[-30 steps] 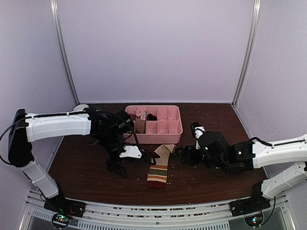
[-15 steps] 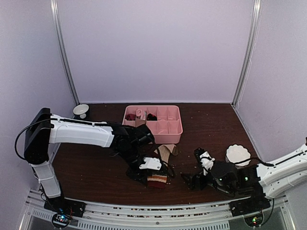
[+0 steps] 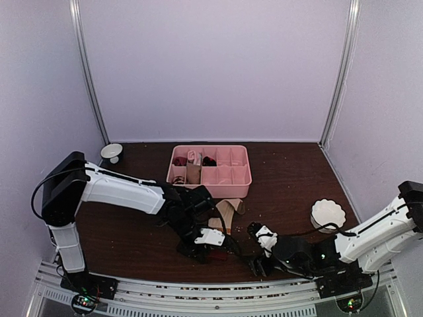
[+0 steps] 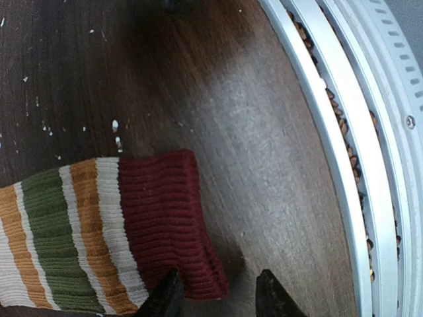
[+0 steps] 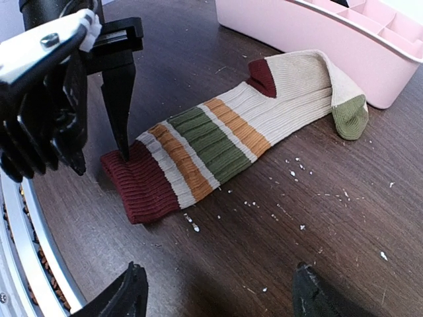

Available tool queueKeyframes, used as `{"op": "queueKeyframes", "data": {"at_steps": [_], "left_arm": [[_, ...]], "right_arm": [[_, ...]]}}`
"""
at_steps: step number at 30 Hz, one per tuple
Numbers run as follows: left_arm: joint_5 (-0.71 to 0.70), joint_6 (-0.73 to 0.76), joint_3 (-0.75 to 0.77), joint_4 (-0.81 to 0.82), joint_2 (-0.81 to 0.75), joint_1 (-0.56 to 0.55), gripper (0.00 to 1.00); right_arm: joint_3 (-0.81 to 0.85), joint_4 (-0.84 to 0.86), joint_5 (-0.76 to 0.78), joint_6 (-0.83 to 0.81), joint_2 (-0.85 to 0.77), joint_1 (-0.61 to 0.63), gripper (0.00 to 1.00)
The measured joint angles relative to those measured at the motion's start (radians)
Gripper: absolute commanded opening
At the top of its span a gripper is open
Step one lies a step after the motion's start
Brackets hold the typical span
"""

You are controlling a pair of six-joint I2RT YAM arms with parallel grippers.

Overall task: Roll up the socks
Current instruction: Roll the sock at the center of the board.

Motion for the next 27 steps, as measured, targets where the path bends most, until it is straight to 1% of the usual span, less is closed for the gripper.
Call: {"op": "queueKeyframes", "data": {"at_steps": [5,9,12,16,17,18,22,24,27], "left_arm": [[-0.020,-0.002,-0.020,0.023,0.003,0.000,0.29],[-0.043,-0.002,-0.031,0.055,0.006,0.000,0.28],[-0.064,-0.008,-0.040,0.087,0.006,0.000,0.31],[-0.093,-0.016,-0.046,0.121,0.004,-0.002,0.31],[-0.099,-0.016,-0.048,0.125,0.002,-0.002,0.29],[-0.105,-0.016,-0.049,0.127,0.001,-0.003,0.25],[-0.119,-0.021,-0.050,0.135,0.000,-0.003,0.00],[-0.123,-0.024,-0.042,0.126,0.003,0.000,0.00],[-0.087,-0.032,-0.005,0.079,0.026,0.015,0.00]], "right_arm": [[0.002,0.030,-0.010,-0.027,0.025,0.007,0.74],[0.002,0.070,-0.032,-0.070,0.057,0.016,0.73],[0.002,0.098,-0.060,-0.110,0.093,0.027,0.72],[0.009,0.113,-0.096,-0.163,0.129,0.037,0.72],[0.014,0.116,-0.103,-0.177,0.137,0.037,0.71],[0.018,0.121,-0.106,-0.185,0.141,0.038,0.71],[0.038,0.143,-0.118,-0.236,0.171,0.039,0.68],[0.048,0.149,-0.121,-0.259,0.188,0.039,0.66],[0.051,0.163,-0.126,-0.284,0.202,0.039,0.64]]}}
